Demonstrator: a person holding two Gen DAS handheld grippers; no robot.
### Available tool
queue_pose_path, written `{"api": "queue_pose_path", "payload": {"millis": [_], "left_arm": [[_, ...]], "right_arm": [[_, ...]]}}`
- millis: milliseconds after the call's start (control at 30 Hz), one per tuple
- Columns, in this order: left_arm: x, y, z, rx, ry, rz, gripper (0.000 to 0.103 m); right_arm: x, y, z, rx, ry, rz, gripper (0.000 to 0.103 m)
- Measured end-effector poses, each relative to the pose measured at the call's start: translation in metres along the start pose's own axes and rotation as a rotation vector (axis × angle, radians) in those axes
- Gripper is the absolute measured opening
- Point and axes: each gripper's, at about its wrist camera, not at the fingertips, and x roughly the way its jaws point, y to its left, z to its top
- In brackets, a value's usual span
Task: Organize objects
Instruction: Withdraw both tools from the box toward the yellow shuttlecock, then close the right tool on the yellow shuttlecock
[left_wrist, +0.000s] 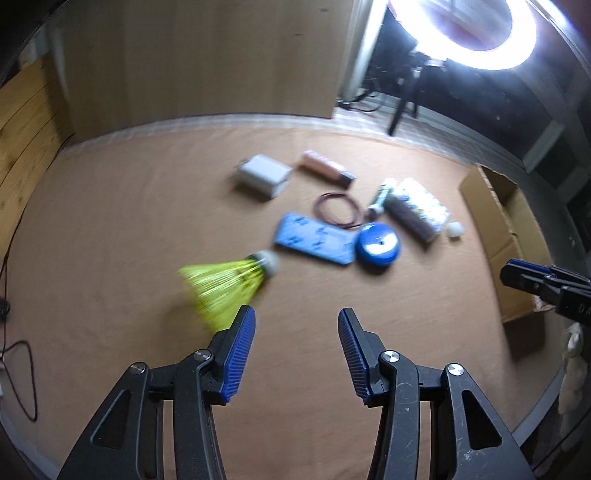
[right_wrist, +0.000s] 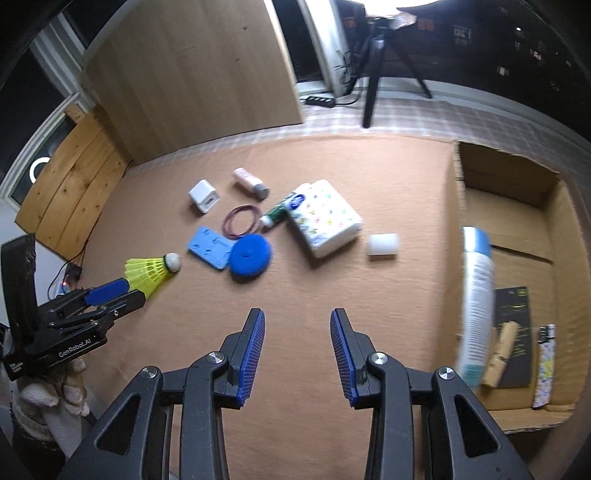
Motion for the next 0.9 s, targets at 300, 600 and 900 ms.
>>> {"api": "queue_pose_path", "payload": {"millis": [300,600,900], "left_arm": [[0.007,0.042,-0.01,-0.052,0.007,-0.001,0.05],[0.019,0.053,-0.009,-0.035,0.026,-0.017,0.048],[0.028,0.057,-0.003,-0.028,0.036,-0.044,0.046]], "right_arm": [[0.033,0.047,0.015,-0.034,0.023,0.089,0.034],[0.083,0.093,0.037,-0.043,0.079,0.182,0.034],[0.136,0.11,0.054,0.022,0.163,0.239,0.034]]}}
